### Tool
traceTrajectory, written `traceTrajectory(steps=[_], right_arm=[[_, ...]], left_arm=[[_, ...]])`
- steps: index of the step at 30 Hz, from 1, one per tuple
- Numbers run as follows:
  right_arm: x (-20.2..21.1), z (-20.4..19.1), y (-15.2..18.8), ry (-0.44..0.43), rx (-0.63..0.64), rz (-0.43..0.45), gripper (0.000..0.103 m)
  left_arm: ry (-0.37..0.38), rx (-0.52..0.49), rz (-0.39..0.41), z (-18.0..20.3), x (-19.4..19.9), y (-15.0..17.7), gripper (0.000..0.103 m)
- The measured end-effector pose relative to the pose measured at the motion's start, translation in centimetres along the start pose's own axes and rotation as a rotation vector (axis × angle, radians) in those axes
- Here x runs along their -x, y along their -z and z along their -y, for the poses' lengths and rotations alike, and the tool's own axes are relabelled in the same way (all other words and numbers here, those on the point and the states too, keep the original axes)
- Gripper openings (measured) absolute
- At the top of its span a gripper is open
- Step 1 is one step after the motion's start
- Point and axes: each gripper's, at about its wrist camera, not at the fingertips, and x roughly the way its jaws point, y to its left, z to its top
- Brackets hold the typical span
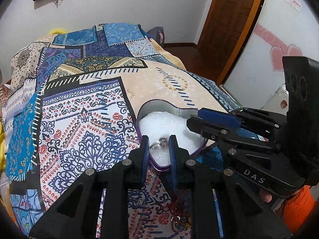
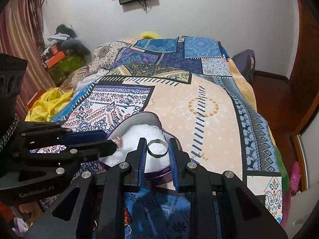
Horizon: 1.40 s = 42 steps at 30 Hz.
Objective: Organize jewelry
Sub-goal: 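Lower both rings into the heart tin and open both tools, then move both tools back to the remaining jewelry on the quilt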
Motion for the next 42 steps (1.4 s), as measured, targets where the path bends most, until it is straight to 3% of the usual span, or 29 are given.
traceTrajectory(steps=[9,16,22,29,42], right_arm=[[0.3,-0.3,-0.4,0.003,0.003,-0.025,0.020],[2.1,-1.2,-0.3,0.024,0.024,0.003,0.023],[4.3,-1.9,0.1,0.052,0.032,0.043,0.030],[6.0,-2.5,1.4,0.065,0.034,0.055,0.032],[6.0,-2.4,4.8,0.076,0.029,-0.008,0.032]], left_arm=[[-0.009,0.022,0.034,-0.3,1.7,0.1,0.019],[-0.041,-0.007,0.069,0.5,4.0,0.6,0.020],[-0.088,-0.044,0.110,1.6,6.3,1.4,0.029],[-0.117,-0.046,0.137,2.2,8.5,2.8,0.040],[-0.129,-0.005,0.055,2.0,8.3,6.6,0.045]])
